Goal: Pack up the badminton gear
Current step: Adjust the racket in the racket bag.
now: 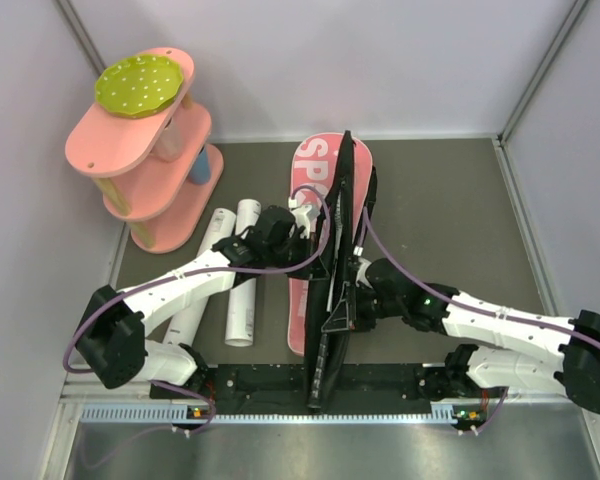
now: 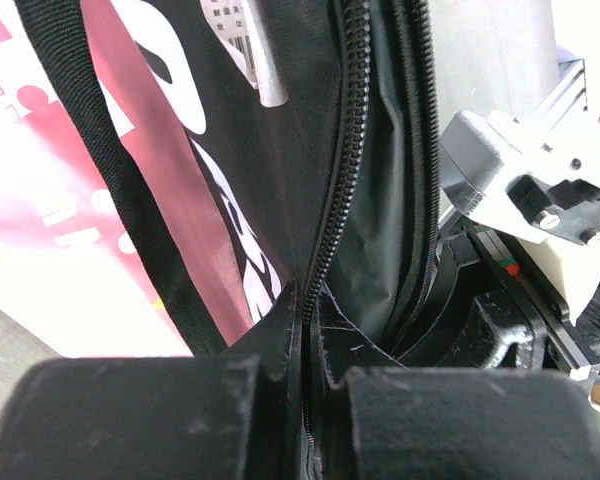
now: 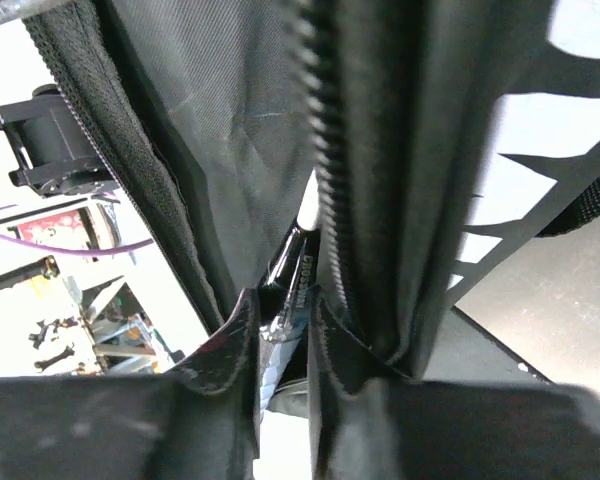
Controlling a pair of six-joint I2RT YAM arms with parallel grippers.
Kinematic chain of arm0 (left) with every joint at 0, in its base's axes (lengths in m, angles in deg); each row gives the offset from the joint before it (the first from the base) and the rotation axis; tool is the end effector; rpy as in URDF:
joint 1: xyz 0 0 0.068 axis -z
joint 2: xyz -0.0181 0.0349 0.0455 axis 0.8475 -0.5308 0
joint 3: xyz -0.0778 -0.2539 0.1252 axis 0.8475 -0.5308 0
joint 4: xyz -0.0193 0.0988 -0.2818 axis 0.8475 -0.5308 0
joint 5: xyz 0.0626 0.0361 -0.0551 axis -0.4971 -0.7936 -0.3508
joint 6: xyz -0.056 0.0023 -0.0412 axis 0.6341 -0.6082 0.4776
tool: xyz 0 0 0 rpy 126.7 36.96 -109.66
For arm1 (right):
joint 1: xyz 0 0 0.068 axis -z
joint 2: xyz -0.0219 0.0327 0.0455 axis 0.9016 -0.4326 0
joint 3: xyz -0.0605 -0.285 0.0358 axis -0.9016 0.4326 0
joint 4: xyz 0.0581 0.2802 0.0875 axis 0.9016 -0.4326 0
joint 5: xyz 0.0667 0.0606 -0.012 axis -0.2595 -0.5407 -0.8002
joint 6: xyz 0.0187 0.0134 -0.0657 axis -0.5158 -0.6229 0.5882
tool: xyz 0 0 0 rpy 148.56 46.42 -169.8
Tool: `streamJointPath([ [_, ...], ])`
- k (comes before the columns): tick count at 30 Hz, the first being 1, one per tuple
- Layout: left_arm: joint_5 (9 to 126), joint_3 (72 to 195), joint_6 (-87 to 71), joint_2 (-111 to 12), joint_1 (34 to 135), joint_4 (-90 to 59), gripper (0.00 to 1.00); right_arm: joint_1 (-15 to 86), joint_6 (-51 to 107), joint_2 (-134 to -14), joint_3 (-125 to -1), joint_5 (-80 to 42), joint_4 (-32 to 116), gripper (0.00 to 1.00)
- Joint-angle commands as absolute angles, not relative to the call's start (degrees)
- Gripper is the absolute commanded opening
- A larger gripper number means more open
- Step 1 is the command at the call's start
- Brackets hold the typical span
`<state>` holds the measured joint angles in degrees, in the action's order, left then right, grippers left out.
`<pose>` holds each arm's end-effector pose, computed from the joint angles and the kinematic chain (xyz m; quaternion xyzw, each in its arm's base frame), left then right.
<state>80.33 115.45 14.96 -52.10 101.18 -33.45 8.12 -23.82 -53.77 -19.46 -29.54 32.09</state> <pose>0.2365 -0.2503 0.2513 0.1443 0.8812 -0.3914 0.2223 0.1294 0.2257 0.1982 -0.0502 0.8926 0.4348 0.1080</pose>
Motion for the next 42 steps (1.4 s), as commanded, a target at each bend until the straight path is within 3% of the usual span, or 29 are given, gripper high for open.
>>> streamJointPath([
  [1, 83.33, 116.45, 15.42, -49.82, 102.15, -31.35, 0.00, 7.24, -24.85, -53.71, -19.99, -25.87, 35.93, 0.04],
  [2, 83.51, 116.45, 15.42, -49.74, 102.24, -31.52, 0.00, 7.41, -25.02, -53.36, -20.08, -25.17, 36.29, 0.00],
  [10, 84.03, 115.30, 16.38, -47.89, 103.64, -31.53, 0.00, 11.89, -26.34, -49.57, -21.13, -21.56, 37.26, 0.00],
  [17, 85.53, 115.83, 18.05, -47.27, 104.44, -29.24, 0.00, 11.89, -24.15, -56.51, -19.99, -18.93, 41.47, 0.00],
  [23, 83.60, 116.01, 17.09, -47.01, 104.61, -30.38, 0.00, 11.19, -13.09, -54.41, -24.11, -20.57, 32.52, 0.00],
  [24, 83.33, 115.92, 16.48, -47.53, 104.52, -30.30, 0.00, 11.19, -10.90, -53.89, -24.73, -21.38, 31.03, 0.01],
  [29, 83.59, 114.52, 17.08, -49.73, 104.61, -28.11, 0.00, 9.61, -10.08, -45.64, -27.46, -21.13, 20.48, 0.29],
  [32, 84.04, 114.16, 17.61, -50.52, 104.52, -27.31, 0.00, 9.70, -11.57, -41.07, -28.52, -18.41, 13.19, 0.38],
  [35, 83.95, 114.25, 17.35, -50.70, 104.52, -27.13, 0.00, 10.14, -13.68, -39.12, -25.80, -21.62, 11.85, 0.41],
  [38, 83.77, 114.25, 17.17, -50.70, 104.52, -27.48, 0.00, 9.96, -14.13, -40.87, -23.16, -27.43, 11.94, 0.34],
  [42, 83.77, 114.16, 17.35, -50.44, 104.44, -27.48, 0.00, 8.73, -16.93, -40.09, -19.65, -27.71, 11.86, 0.38],
])
